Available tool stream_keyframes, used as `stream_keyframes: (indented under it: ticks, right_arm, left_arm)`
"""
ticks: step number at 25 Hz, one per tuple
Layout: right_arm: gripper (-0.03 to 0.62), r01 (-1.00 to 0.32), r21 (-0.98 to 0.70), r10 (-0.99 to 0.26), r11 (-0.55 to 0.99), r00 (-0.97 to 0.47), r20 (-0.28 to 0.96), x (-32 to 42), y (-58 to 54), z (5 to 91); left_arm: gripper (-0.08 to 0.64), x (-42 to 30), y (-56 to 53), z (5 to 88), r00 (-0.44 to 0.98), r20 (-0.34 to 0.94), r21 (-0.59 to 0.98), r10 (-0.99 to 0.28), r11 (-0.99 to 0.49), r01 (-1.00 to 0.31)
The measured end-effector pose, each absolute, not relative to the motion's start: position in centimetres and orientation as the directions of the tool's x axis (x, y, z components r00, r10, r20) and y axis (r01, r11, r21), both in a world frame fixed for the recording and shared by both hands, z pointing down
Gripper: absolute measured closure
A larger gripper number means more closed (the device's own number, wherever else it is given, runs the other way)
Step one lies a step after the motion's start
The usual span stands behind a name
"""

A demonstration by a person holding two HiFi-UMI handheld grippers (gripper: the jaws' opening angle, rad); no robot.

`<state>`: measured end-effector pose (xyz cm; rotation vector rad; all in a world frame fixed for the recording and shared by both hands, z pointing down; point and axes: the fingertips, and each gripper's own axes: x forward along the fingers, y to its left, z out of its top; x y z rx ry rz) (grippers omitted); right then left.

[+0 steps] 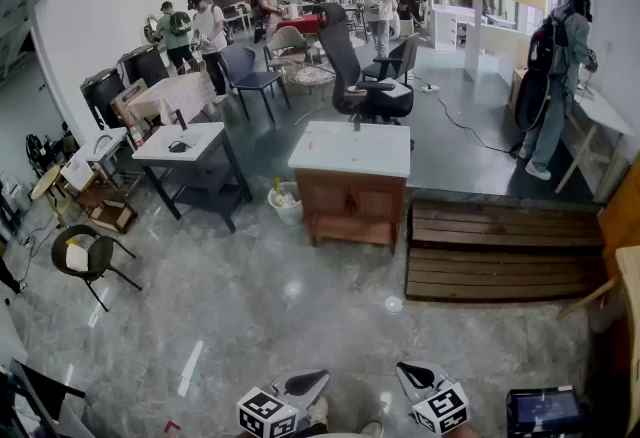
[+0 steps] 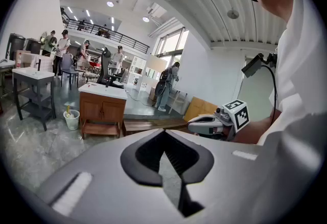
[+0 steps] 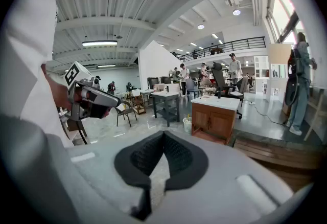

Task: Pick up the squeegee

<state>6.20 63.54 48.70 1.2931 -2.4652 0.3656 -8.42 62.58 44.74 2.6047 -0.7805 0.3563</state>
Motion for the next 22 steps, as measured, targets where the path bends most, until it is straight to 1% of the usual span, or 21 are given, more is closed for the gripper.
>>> stream_keyframes:
  ticks: [5, 11, 14, 18, 22]
  right_arm:
    - [0.591, -0.838, -0.049, -0.762, 0.544, -0.518, 0.39, 1.9, 59.7, 47.3]
    - [0.591, -0.831, -0.029, -0.751, 0.555, -0.516, 0.413, -2.7, 56.4, 46.6]
    - [0.591, -0.832, 0.01, -0.765, 0.554, -0.505, 0.4, -4.5, 53.1, 46.1]
    - [0.591, -0.843, 0.022, -0.781, 0.537, -0.487, 0.392, -6.7, 50.4, 45.9]
    - [0.564, -0.854, 0.006, -0.781, 0.52, -0.473, 0.407, -7.8, 48.6, 46.2]
  left_arm:
    - [0.552, -12.9, 58.6, 45.0, 0.815, 0.325, 0.338, -0.48, -0.746, -0.574]
    - [0.552, -17.2, 55.0, 44.7, 0.828, 0.283, 0.323, -0.485, -0.764, -0.558]
    - [0.552, -19.2, 52.4, 45.0, 0.833, 0.259, 0.323, -0.488, -0.769, -0.551]
    - [0.552, -21.6, 50.4, 46.1, 0.838, 0.261, 0.349, -0.478, -0.763, -0.544]
    - [0.546, -22.5, 48.0, 47.2, 0.841, 0.274, 0.358, -0.467, -0.762, -0.54]
